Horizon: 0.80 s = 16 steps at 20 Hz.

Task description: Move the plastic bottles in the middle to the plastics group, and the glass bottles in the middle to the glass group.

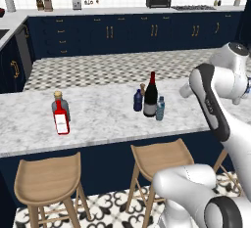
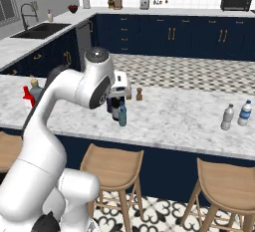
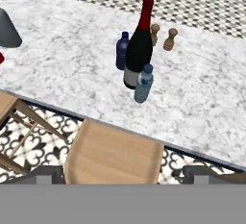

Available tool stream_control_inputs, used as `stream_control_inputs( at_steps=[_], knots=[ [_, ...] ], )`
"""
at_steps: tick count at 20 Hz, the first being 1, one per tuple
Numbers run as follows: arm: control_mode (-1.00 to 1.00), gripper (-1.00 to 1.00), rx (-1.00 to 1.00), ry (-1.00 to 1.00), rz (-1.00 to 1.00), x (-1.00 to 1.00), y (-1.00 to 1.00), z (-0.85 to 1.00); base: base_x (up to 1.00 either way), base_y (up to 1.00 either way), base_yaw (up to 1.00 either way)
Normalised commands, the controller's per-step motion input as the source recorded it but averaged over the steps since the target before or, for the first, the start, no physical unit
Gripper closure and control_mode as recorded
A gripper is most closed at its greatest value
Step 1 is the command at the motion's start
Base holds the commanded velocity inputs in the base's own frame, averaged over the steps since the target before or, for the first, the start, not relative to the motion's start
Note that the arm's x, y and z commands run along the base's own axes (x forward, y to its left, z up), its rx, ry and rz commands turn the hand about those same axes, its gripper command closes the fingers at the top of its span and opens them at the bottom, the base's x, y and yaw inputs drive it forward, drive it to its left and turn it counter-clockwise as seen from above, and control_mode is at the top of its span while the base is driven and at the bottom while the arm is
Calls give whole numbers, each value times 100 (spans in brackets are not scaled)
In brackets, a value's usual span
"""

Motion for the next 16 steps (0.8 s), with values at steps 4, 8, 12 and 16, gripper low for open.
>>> stream_control_inputs(
  at_steps=[4, 8, 12, 16],
  knots=[
    [-100, -100, 0, 13, -3, 44, 0, -7, 0, 0, 0],
    [-100, -100, 0, 8, 0, 33, 0, -11, 0, 0, 0],
    [-100, -100, 0, 2, 0, 10, 0, -16, 0, 0, 0],
    [-100, -100, 0, 0, 0, 3, 13, -22, 0, 0, 0]
  ],
)
